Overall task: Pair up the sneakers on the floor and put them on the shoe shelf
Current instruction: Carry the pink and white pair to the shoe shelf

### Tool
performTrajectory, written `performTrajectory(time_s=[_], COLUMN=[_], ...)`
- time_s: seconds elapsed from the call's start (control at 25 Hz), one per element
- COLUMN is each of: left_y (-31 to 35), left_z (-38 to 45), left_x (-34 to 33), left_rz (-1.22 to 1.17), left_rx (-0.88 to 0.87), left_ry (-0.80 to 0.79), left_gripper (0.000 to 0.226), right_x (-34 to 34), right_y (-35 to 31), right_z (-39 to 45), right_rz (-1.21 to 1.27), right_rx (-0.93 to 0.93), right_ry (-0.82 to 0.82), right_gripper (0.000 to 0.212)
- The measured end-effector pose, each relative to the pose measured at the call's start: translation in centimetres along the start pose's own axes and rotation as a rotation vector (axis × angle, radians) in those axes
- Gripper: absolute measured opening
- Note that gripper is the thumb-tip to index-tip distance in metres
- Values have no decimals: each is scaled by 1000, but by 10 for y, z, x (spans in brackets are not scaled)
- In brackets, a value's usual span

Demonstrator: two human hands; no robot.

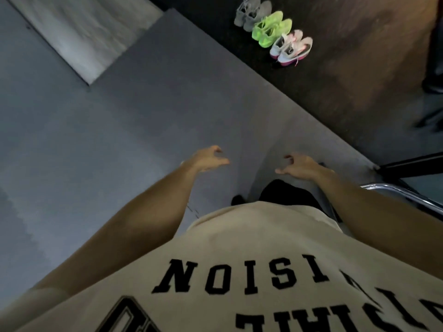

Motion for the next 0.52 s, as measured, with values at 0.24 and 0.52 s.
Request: performTrajectory(time_s=[0.24, 0.52], left_y=[105, 230], left_z=[121, 224], left_x=[102, 191], left_rz=[89, 97], left_rx=[-61, -56], left_ry=[30, 7], left_gripper=[70, 68], right_x=[108, 257], right_y=[-34, -62], right_z=[110, 215], right_rz=[83, 46], right_rx=[-34, -35], right_ry=[3, 33], right_gripper=[76, 73])
Point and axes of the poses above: each hand's wrist, its own z-axis towards the middle knuckle, its own x-axis out of the back of the hand, y = z × x, the point moved 9 cm from there along z, towards the middle knuckle, and after that the axes turned 14 degrees about -z, right-handed, at the moved point
